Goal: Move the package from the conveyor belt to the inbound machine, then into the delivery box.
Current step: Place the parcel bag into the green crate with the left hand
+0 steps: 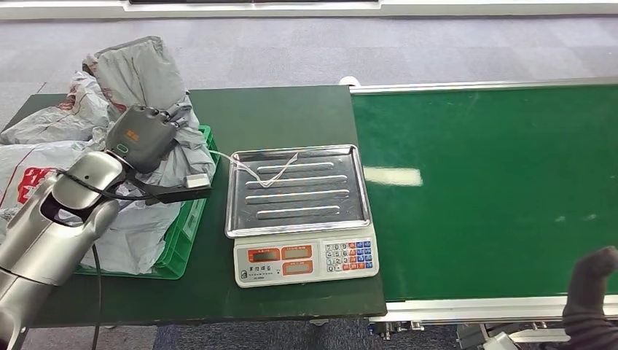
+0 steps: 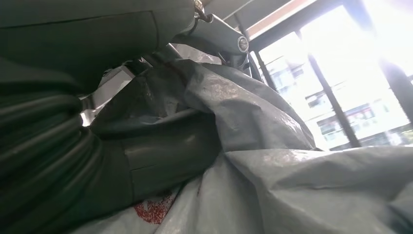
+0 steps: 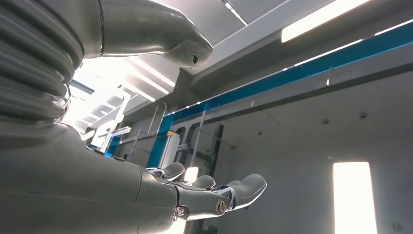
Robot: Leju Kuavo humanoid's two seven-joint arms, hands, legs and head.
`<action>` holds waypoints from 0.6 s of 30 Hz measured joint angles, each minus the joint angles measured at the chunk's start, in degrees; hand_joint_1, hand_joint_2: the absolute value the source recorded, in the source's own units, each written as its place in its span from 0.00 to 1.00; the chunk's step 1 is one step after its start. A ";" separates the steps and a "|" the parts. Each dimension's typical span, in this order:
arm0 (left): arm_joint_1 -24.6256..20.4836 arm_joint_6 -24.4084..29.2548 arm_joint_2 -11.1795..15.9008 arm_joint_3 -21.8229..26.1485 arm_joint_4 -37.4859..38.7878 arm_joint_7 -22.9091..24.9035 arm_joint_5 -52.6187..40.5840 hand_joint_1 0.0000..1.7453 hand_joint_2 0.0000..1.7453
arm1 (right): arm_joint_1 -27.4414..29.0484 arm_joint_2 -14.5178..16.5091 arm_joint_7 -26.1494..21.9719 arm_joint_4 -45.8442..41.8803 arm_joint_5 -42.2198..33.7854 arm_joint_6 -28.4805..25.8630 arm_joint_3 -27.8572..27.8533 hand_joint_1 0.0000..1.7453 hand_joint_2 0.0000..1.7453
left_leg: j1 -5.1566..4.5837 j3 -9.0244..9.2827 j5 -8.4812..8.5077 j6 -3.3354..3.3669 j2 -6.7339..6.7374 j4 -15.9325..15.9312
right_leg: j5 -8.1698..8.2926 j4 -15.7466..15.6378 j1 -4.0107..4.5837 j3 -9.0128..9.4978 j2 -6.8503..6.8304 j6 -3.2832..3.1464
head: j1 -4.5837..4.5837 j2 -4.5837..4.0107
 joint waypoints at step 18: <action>-2.74 1.69 -0.85 8.44 24.56 -3.75 -4.05 1.00 1.00 | 0.34 0.00 -0.02 0.02 1.37 0.02 0.21 0.00 1.00 | -0.01 -0.07 0.03 -0.05 0.02 0.01 | 0.04 0.00 -0.01 -0.10 0.04 -0.04 | 0.00 0.00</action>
